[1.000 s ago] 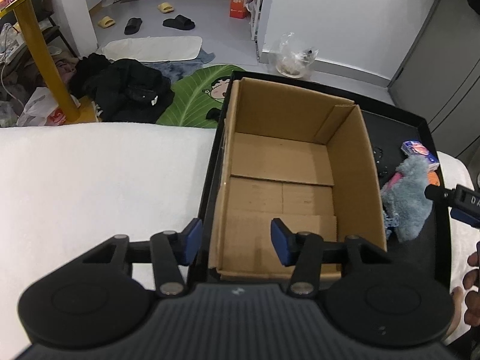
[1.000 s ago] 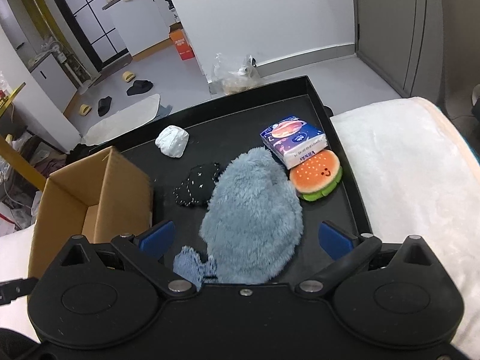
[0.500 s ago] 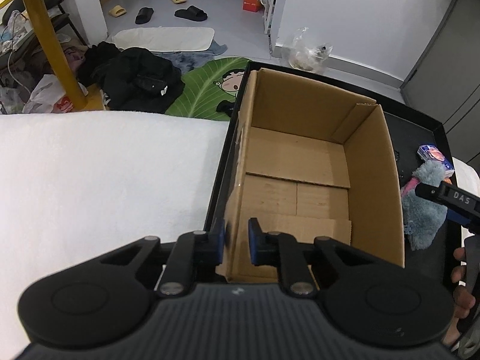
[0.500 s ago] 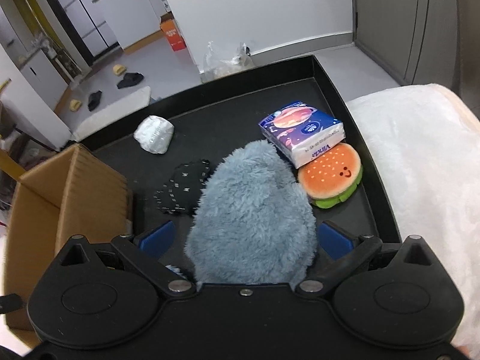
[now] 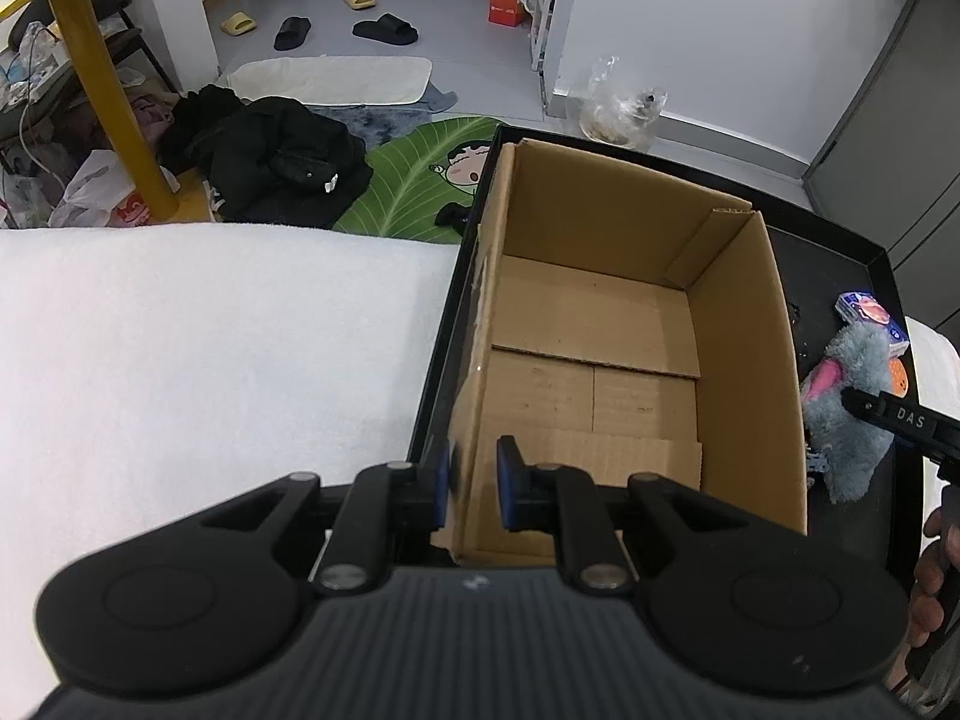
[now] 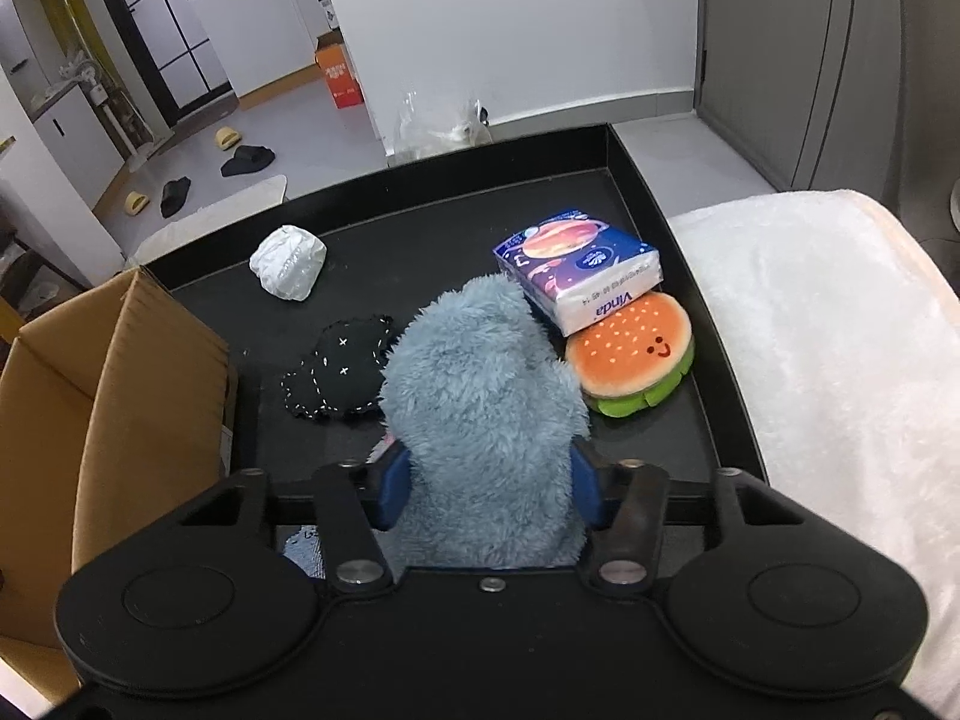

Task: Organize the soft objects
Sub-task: 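Lift the fluffy plush with the right gripper and release it into the box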

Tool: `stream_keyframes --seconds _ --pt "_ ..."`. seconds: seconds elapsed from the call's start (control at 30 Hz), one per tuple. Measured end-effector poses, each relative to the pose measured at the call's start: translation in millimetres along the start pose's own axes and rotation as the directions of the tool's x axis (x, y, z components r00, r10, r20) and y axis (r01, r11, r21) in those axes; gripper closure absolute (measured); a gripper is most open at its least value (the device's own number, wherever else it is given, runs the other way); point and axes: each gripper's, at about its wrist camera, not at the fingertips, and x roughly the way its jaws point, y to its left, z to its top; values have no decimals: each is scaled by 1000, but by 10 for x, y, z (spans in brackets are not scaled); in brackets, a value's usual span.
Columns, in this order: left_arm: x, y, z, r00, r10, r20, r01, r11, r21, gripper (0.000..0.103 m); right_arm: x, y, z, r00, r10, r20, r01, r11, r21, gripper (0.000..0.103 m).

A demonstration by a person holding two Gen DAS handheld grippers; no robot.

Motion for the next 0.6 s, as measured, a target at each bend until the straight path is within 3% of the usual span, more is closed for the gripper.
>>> stream_keyframes --seconds 0.13,0.6 --pt "-21 -10 0 1000 2 -2 -2 1000 9 88 -64 -15 0 1000 16 20 -16 1000 3 59" --pt "-46 23 -9 1000 -29 11 29 1000 6 88 -486 208 124 995 74 66 -69 995 -73 59"
